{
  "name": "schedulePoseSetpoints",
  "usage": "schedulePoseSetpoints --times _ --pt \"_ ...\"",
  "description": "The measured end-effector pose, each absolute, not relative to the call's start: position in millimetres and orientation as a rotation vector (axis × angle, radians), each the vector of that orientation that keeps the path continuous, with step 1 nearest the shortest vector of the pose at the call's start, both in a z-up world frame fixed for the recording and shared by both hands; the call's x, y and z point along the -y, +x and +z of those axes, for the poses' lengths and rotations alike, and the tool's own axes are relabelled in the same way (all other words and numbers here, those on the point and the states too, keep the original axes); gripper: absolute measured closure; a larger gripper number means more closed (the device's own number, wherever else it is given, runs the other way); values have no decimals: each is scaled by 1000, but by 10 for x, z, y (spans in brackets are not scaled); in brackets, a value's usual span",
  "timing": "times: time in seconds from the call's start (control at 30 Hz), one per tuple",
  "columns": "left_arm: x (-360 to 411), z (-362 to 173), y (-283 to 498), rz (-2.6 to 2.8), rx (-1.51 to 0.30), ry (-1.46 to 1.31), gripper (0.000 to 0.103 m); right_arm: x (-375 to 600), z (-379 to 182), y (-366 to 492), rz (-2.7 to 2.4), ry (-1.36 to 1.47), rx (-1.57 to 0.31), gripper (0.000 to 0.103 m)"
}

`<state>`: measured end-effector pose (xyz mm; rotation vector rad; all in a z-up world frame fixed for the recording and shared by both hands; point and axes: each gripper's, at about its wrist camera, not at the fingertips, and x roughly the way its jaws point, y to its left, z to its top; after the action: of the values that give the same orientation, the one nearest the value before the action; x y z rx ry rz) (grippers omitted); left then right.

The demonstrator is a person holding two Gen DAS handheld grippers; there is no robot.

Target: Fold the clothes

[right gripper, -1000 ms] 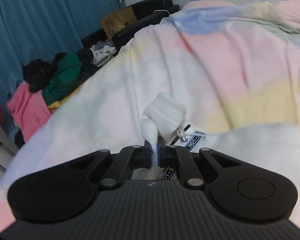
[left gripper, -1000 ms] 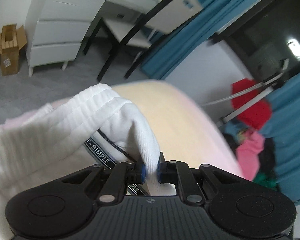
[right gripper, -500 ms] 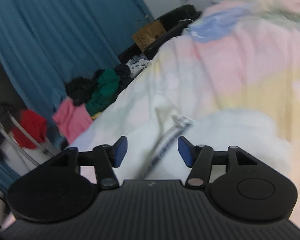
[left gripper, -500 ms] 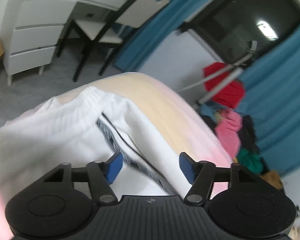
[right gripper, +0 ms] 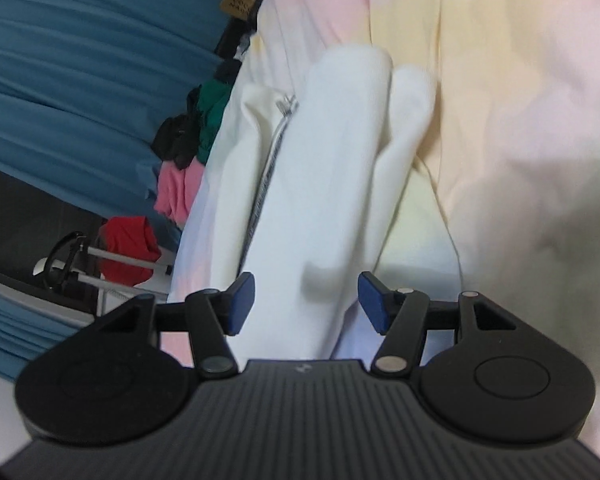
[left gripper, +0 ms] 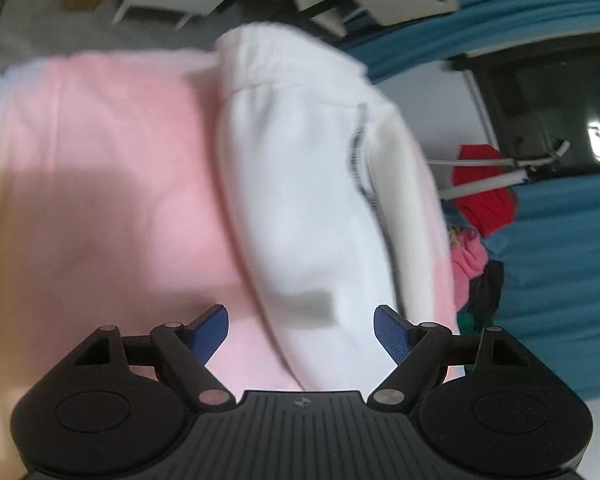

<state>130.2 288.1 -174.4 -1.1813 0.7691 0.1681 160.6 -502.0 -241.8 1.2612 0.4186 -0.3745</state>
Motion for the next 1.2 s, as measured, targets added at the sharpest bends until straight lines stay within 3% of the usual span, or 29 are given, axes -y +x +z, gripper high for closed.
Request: schedulePoseSetpoints --times 0.1,0.17,0.3,0.37,0.43,0.5,0.57,0.8,1.2 --pt "-2955 -1902 1425 158 -701 -1220 25 5056 -2593 1756 -354 1263 -443 44" --pt "-2991 -1953 1513 150 -647 -1224 37 5093 -2656 1851 -357 1240 -434 45" --pt "-3053 -1982 1665 163 -534 -1204 50 5185 -2703 2036 -378 1141 -367 45" --pt "-3101 -2063 1732 171 -517 -1235 64 5205 -2737 2106 -389 1124 -327 48" --pt "-3125 -2143 1763 175 -519 -1247 76 5201 -2780 2177 -403 1100 -301 53" --pt "-3152 -2189 1744 171 -513 -1261 85 5188 -2824 2233 -421 1073 -281 76" --pt "-3183 -2139 1700 167 -496 -1264 91 5164 -2833 2245 -442 1057 -258 82" --pt "-3266 -1758 1347 99 -430 -1257 95 5080 -2530 1899 -435 1120 -201 90" --pt "-3550 -1226 322 77 -413 -1250 95 5188 -2085 1122 -369 1127 -342 91"
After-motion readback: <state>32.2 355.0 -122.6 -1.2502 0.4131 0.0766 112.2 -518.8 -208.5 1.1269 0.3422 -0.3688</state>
